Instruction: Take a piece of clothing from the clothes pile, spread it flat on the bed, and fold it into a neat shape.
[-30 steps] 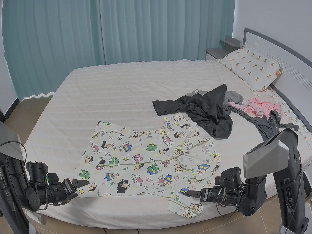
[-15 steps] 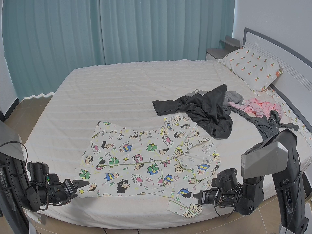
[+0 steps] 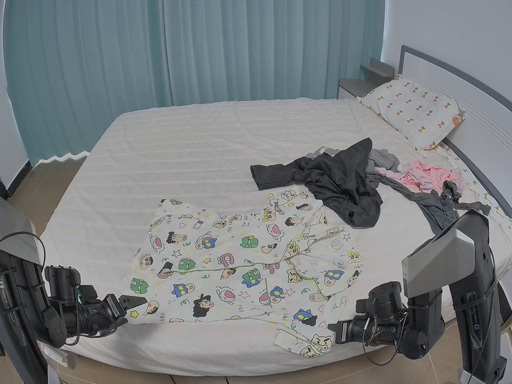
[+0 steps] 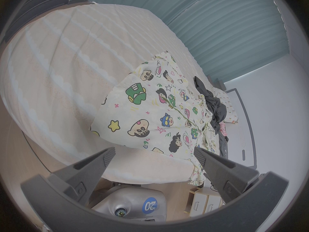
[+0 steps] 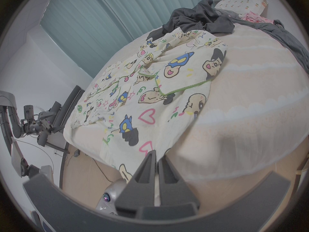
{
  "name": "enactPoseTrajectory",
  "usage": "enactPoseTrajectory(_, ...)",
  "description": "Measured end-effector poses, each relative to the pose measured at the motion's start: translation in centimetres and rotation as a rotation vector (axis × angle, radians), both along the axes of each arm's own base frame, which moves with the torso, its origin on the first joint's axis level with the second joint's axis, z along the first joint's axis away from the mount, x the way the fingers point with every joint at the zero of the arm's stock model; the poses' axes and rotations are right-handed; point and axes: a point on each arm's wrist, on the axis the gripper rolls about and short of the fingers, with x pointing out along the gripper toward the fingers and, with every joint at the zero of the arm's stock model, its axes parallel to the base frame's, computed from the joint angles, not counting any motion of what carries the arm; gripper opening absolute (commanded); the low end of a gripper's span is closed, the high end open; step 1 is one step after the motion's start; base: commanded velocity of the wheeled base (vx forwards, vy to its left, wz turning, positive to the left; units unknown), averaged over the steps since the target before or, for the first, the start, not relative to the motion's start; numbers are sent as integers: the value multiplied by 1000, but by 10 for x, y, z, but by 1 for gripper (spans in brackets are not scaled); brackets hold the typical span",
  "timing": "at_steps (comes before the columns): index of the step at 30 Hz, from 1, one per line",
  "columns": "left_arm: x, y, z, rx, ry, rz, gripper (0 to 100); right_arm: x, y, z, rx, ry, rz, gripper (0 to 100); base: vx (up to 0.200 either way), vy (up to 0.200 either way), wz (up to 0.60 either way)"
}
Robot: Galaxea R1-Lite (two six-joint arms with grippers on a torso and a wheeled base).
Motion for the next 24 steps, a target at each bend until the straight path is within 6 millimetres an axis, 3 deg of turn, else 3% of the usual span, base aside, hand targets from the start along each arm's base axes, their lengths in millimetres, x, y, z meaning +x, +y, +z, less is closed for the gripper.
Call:
enactPoseTrajectory(6,0,0,0,0,0,0,100,-2,-1,-3,-11,-9,11,0,0,0,0)
enactPoseTrajectory(7,0,0,0,0,0,0,100,-2,-1,-3,-16,-11,16,100,0,0,0)
enactPoseTrajectory(19,1,0,0,-2,-3,4,100,-3,-6,0,-7,-43,4,100,0,0,0)
enactPoseTrajectory(24,1,0,1,-4,-4,6,100,3,-17,13,21,-68,-56,100,200,0,0)
